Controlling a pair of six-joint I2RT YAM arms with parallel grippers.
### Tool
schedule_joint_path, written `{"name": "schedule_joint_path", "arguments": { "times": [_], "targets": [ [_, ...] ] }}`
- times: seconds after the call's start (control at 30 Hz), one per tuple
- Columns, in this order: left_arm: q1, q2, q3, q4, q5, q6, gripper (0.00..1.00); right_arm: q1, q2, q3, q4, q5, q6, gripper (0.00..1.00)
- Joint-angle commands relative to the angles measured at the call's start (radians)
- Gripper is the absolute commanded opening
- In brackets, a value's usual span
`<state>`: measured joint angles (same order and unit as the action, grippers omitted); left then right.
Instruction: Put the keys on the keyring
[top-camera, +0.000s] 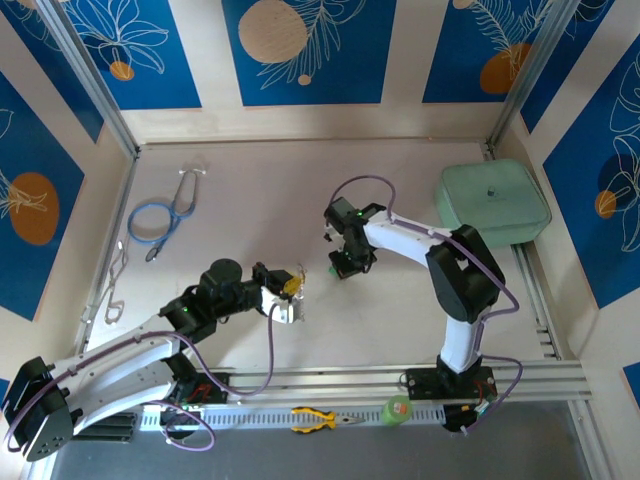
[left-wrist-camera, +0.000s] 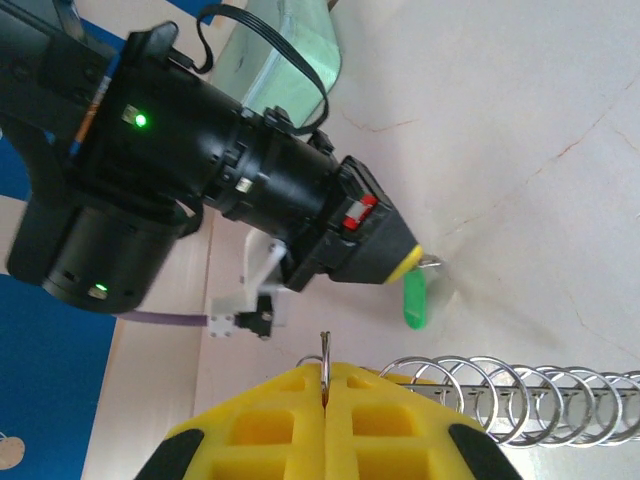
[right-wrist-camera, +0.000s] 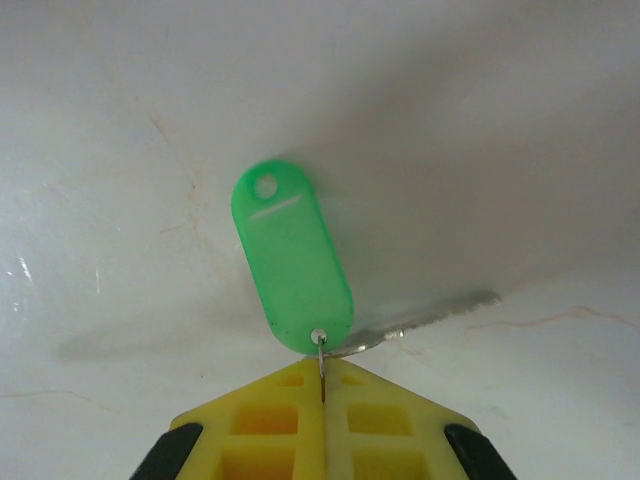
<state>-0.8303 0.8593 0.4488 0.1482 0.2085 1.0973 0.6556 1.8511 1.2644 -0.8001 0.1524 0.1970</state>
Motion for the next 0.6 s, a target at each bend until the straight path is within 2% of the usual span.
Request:
{"name": "schedule_joint_path", "arguments": {
  "times": [0.0,0.13,0.3,0.57],
  "targets": [
    [-0.01,-0.009,0.025,0.001,0.025,0.001,0.0,0.012,0.032,0.04,-0.032,-0.024,-0.018,0.0],
    [-0.01,-0.005,0.025,-0.004,0.026,0.004,0.0,0.012,0.052,0.057,-0.034,-0.027,-0.018,0.0],
    [-0.01,0.0,0.026,-0.006,0.028,0.006,0.0,0.01,0.059,0.067,-0.037,-0.026,-0.011,0.09],
    [-0.01,0.002,0.028,-0.005,0.029,0.007,0.0,0.009,0.06,0.058,-0.036,-0.029,-0.008,0.16]
  ]
}}
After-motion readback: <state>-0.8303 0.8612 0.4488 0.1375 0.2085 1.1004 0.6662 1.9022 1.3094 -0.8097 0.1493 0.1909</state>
